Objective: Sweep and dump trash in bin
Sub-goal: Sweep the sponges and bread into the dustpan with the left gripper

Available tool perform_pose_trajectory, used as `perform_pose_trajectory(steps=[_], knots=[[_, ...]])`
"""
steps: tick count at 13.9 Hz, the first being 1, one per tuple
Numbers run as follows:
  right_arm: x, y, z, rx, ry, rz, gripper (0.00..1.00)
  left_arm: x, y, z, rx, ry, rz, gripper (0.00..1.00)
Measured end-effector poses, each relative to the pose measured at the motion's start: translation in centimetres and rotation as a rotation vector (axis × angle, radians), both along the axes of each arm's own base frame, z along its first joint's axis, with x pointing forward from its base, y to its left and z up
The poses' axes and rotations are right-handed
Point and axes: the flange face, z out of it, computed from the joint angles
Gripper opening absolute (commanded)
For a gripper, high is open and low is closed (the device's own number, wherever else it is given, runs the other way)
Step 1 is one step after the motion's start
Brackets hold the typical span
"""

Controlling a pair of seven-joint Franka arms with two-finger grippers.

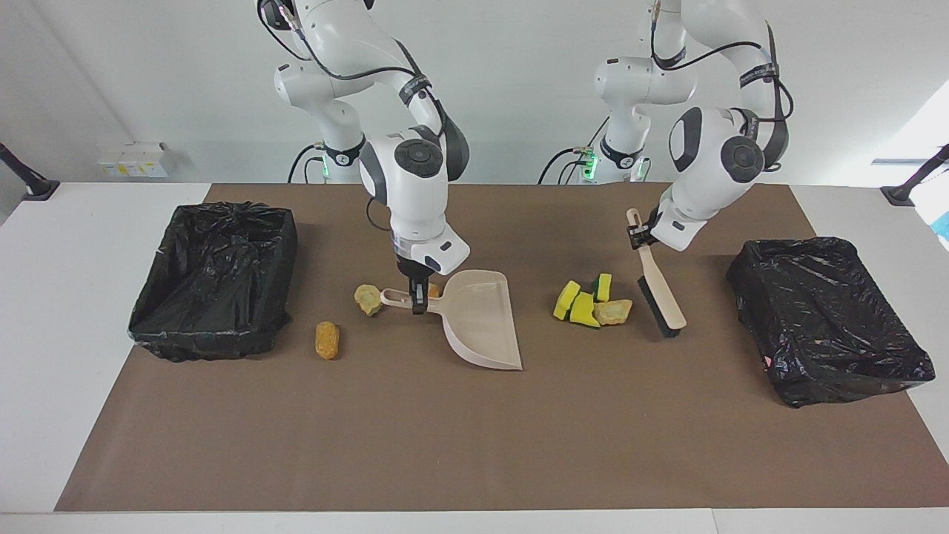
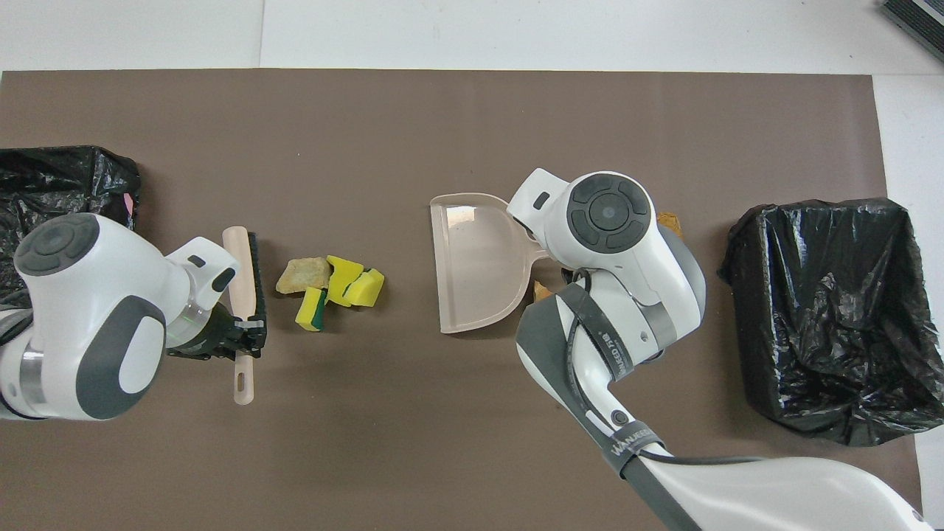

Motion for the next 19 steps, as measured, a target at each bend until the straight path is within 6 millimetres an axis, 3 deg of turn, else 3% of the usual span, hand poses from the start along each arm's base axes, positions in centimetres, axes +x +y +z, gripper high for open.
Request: perform_pose_trajectory(steps=[3,6,9,13,17,19], knots=[[-0.2,0.8,-0.8,0.01,-0.006,0.014,0.0,-1.2,-2.5,-1.1,-0.003,0.007,-0.048,0.0],[-0.7,2.4,-1.8,0.026,-0.019,0.018,0.0,-2.5,-6.3,-2.0,-0.036,-0.007,-0.06,0.0],[-0.7,3.5,-3.4,0.046,-0.034,0.002,0.0,-4.1,-11.1,-1.8,-0.087,-0.02,-0.038,0.0],[-1.7,7.2,-4.6,0.094,-0.071,-0.057,0.0,-5.1,-15.6,-0.8,-0.127,-0.092,-0.078,0.0],[-1.8,7.7,-4.9,0.101,-0.07,-0.069,0.0,-4.8,-15.9,0.8,-0.135,-0.029,-0.045,0.0],[-1.4,7.2,-4.8,0.104,-0.072,-0.081,0.0,-3.3,-13.6,3.9,-0.129,0.038,-0.009,0.0]])
